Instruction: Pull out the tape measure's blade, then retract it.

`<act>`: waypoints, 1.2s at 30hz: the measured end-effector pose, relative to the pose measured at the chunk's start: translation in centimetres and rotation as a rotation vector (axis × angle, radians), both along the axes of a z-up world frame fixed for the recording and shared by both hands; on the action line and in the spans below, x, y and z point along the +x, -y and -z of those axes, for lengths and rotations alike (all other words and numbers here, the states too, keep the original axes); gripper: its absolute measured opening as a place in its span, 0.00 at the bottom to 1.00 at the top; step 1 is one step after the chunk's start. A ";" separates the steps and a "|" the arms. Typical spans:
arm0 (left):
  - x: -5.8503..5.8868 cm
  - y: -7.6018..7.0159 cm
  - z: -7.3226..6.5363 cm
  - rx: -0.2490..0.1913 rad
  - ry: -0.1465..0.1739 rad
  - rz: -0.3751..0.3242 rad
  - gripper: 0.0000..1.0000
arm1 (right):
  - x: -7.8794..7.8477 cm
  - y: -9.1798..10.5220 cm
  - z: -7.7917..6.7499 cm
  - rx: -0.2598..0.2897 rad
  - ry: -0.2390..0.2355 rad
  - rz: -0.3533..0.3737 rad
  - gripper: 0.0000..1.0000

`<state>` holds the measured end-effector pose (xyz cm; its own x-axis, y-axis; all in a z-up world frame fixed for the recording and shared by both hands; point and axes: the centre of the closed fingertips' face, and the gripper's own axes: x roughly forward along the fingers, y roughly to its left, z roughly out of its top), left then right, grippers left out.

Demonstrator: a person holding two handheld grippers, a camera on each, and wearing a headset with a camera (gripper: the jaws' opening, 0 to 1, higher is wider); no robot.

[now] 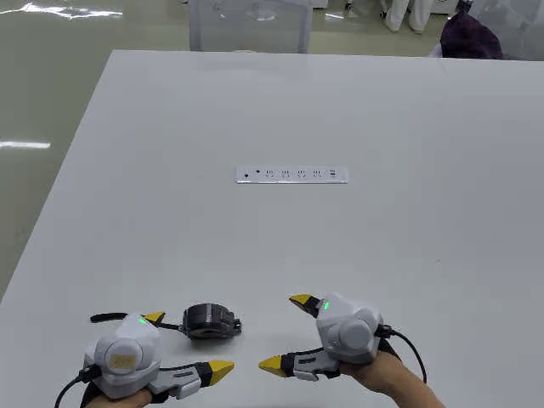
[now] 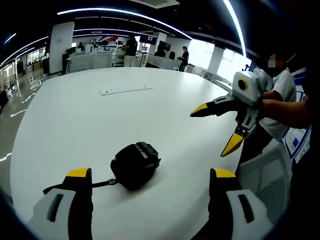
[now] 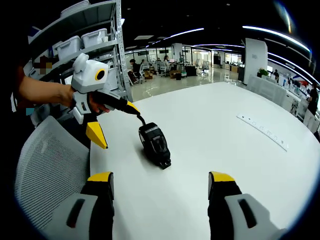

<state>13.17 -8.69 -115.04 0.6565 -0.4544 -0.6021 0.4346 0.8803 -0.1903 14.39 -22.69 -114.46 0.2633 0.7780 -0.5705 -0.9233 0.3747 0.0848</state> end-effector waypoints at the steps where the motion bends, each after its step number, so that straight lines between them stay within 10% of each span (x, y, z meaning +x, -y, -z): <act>1: -0.1 -0.2 -0.2 0.001 0.000 0.000 0.97 | -0.1 0.4 0.0 -0.005 0.001 0.004 0.80; 36: -3.1 -3.7 -3.4 0.039 0.032 0.104 0.99 | -1.5 9.8 -3.7 0.016 0.013 0.140 0.97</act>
<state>10.10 -4.97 -111.64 0.6262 -0.4972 -0.6005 0.5289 0.8368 -0.1414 12.91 -32.48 -110.76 0.3774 0.7418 -0.5543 -0.8631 0.4987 0.0798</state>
